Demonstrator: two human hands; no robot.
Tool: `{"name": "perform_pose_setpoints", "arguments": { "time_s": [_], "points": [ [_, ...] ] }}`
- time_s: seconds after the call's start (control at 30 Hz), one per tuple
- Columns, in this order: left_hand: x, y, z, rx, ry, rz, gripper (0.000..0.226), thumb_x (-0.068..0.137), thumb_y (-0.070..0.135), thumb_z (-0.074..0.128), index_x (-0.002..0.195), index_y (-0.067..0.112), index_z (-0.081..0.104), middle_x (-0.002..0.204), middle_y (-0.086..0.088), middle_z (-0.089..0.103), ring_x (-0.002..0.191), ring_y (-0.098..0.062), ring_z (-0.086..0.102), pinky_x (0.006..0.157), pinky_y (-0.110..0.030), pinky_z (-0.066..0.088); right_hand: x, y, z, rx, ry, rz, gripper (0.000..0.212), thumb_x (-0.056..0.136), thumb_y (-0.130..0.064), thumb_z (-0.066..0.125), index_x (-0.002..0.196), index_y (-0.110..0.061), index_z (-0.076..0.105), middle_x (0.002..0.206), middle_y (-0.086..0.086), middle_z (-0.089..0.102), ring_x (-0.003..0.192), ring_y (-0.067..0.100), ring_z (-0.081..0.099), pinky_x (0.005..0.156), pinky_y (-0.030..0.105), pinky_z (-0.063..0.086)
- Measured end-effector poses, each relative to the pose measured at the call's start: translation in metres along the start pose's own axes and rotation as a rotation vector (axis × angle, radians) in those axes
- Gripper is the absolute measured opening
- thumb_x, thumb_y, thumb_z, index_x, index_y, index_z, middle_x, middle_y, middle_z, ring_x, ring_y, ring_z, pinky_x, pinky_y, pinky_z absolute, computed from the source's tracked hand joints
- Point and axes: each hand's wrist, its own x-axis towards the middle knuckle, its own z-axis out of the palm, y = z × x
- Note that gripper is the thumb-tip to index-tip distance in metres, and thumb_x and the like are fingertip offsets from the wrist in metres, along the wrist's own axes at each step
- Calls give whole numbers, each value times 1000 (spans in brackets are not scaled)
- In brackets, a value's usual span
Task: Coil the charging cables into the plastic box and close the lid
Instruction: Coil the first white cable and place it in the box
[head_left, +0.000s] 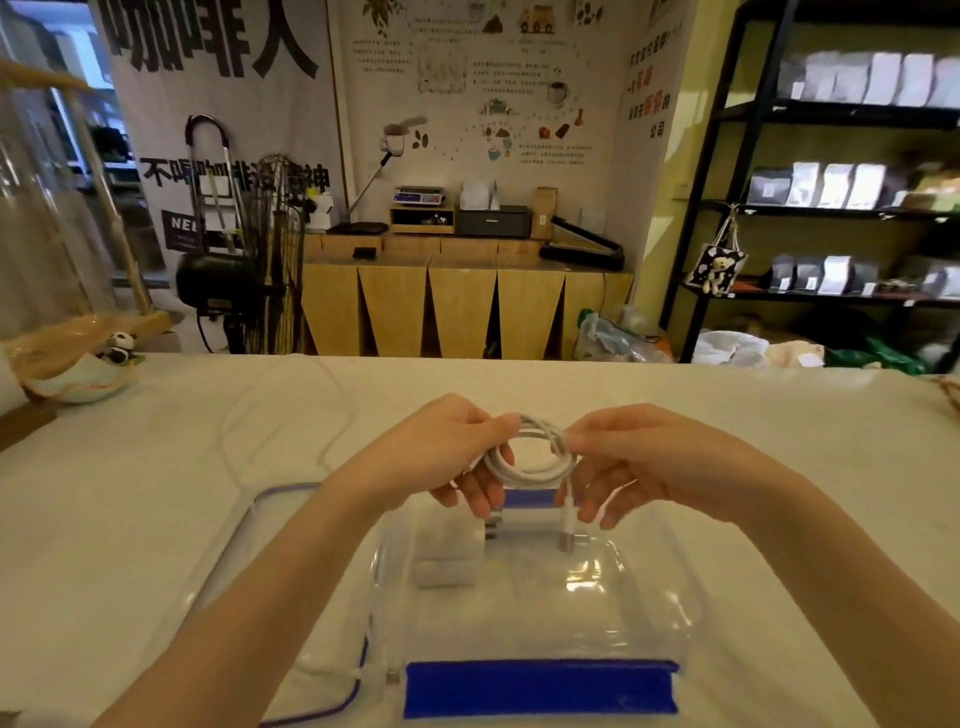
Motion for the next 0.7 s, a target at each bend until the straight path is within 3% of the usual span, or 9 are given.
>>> {"name": "perform_pose_setpoints", "arguments": {
  "time_s": [0.27, 0.4, 0.5, 0.6, 0.63, 0.7],
  "points": [
    [12, -4, 41, 360, -134, 15, 36, 93, 35, 41, 82, 8, 62, 64, -3, 63, 51, -11, 57, 46, -18, 46, -7, 9, -12, -274, 6, 181, 20, 84, -20, 60, 96, -4, 64, 82, 14, 74, 48, 14, 65, 42, 20, 50],
    [20, 0, 48, 570, -237, 29, 35, 93, 30, 42, 82, 5, 63, 64, -2, 61, 43, -7, 53, 51, -21, 47, -3, 6, -8, -438, -11, 239, 19, 84, -12, 58, 97, 2, 62, 84, 20, 73, 43, 14, 63, 37, 19, 47],
    [27, 4, 52, 662, -294, 25, 33, 92, 25, 42, 73, 6, 61, 58, 1, 59, 33, -3, 48, 47, -18, 45, 4, 6, -1, -563, -23, 270, 20, 84, -7, 56, 96, 8, 61, 87, 23, 72, 54, 20, 67, 44, 23, 53],
    [35, 5, 60, 755, -338, 0, 37, 90, 20, 43, 56, 10, 52, 52, 0, 55, 33, -6, 46, 41, -17, 41, 10, 7, 7, -737, 47, 249, 6, 81, -2, 56, 81, 4, 57, 92, 23, 69, 85, 31, 68, 73, 36, 56],
    [38, 5, 64, 800, -342, -8, 38, 90, 19, 43, 53, 10, 49, 51, -2, 52, 37, -10, 46, 42, -20, 39, 11, 8, 9, -765, 58, 252, 7, 81, -1, 57, 75, 0, 54, 85, 20, 68, 83, 30, 68, 71, 33, 55],
    [42, 4, 70, 877, -338, -25, 38, 90, 18, 43, 52, 10, 44, 52, -4, 48, 45, -17, 44, 47, -25, 38, 15, 10, 12, -825, 67, 276, 5, 80, -4, 59, 77, -3, 56, 64, 9, 61, 60, 20, 64, 55, 24, 50]
  ]
}}
